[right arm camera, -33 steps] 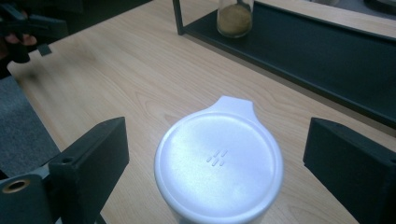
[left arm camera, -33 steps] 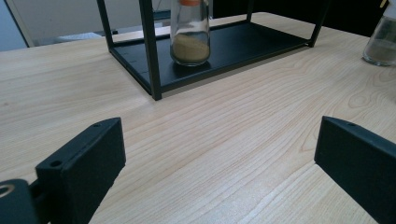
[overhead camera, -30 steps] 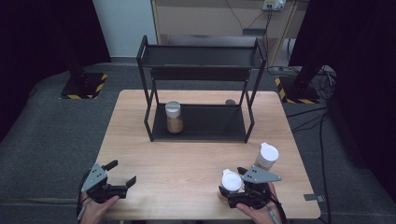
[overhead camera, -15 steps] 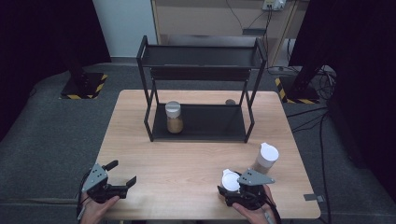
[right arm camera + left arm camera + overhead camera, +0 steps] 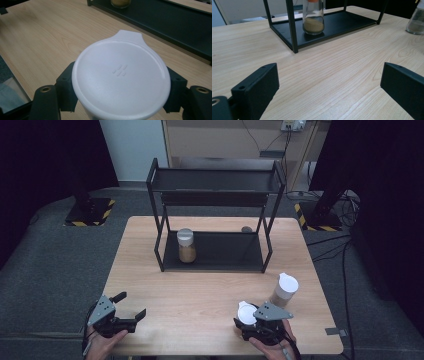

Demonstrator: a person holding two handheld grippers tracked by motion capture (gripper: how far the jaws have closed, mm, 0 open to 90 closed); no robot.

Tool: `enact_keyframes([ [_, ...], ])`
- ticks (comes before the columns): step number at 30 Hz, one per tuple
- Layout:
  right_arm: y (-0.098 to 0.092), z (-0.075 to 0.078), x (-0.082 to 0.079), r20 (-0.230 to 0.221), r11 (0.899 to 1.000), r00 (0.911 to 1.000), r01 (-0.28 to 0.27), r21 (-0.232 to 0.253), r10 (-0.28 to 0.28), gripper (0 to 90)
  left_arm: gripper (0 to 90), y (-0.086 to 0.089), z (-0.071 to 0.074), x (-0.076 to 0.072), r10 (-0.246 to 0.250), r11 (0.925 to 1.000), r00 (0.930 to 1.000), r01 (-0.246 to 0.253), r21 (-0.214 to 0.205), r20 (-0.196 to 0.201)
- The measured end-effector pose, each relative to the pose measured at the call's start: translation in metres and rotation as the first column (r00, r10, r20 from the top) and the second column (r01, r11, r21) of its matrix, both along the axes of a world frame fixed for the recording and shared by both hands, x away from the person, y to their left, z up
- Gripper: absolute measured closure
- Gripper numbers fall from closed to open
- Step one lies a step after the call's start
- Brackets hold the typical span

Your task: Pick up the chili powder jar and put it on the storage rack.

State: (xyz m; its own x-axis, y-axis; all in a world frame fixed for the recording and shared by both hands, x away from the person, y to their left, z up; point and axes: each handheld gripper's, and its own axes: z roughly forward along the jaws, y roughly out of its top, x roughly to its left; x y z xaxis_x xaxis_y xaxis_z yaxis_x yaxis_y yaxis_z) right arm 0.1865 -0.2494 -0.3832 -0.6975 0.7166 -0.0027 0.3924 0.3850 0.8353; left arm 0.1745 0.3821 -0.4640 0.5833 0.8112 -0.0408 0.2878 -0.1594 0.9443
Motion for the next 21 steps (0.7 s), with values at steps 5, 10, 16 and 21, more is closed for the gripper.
enact_keyframes([
  [5, -0.003, 0.005, 0.003, 0.006, 1.000, 0.9998, -0.020, 0.001, 0.020, 31.0, 0.7, 0.000, 0.000, 0.000, 0.000, 1.0000, 1.0000, 0.000, 0.000, -0.002],
  [10, -0.008, 0.013, 0.013, 0.014, 0.998, 0.9978, -0.065, 0.014, 0.065, 30.9, 0.7, 0.000, 0.000, 0.001, -0.001, 1.0000, 1.0000, 0.001, -0.001, -0.004],
  [16, -0.008, 0.023, 0.024, 0.013, 0.995, 0.9951, -0.098, 0.012, 0.098, 31.0, 0.7, 0.000, 0.000, 0.001, -0.003, 1.0000, 1.0000, 0.003, 0.002, -0.006],
  [21, -0.006, 0.030, 0.034, 0.015, 0.993, 0.9932, -0.116, 0.010, 0.115, 31.0, 0.8, 0.000, 0.000, 0.001, -0.004, 1.0000, 1.0000, 0.003, -0.001, -0.007],
])
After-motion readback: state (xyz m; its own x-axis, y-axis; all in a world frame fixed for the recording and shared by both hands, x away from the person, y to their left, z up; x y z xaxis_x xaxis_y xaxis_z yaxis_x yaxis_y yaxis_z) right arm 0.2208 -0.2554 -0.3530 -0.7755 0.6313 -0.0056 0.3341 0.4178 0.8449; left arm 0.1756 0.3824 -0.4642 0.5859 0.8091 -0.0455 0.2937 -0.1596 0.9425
